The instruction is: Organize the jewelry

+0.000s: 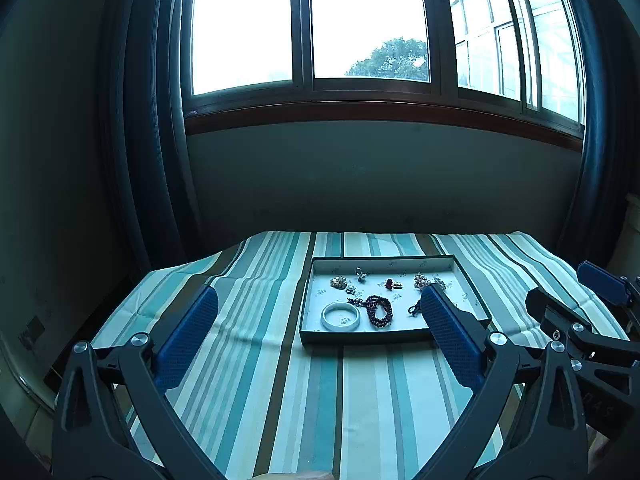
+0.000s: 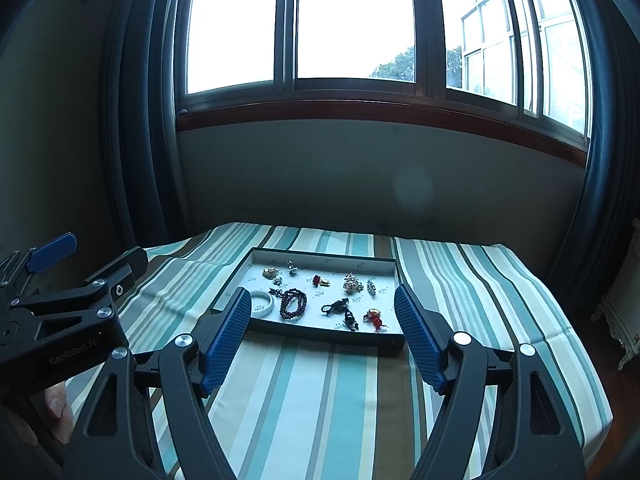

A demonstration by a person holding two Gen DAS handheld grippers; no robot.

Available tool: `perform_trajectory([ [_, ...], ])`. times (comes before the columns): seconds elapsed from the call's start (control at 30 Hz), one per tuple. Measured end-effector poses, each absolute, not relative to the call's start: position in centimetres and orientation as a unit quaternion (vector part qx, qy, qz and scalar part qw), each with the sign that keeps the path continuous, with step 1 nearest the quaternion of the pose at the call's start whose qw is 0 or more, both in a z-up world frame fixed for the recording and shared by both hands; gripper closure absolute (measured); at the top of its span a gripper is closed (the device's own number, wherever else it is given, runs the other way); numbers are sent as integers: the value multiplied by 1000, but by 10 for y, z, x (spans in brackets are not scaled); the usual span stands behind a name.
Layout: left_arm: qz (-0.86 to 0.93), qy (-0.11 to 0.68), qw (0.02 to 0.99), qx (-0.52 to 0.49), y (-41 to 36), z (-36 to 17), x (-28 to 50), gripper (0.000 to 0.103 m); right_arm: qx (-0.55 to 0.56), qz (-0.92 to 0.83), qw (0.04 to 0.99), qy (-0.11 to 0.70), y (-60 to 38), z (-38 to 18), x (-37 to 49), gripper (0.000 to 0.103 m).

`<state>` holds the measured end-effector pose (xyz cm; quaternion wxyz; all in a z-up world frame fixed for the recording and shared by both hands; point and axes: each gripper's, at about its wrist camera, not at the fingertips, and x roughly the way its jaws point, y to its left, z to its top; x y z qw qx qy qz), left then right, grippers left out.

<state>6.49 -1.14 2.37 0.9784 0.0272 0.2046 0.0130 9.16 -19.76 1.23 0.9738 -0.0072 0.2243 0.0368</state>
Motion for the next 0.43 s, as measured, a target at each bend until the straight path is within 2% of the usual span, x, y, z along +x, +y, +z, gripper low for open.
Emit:
perform_trajectory([
  [0.43, 19, 231, 973, 13, -1, 11, 89, 2, 14, 32, 970, 242, -218, 3, 106, 30],
])
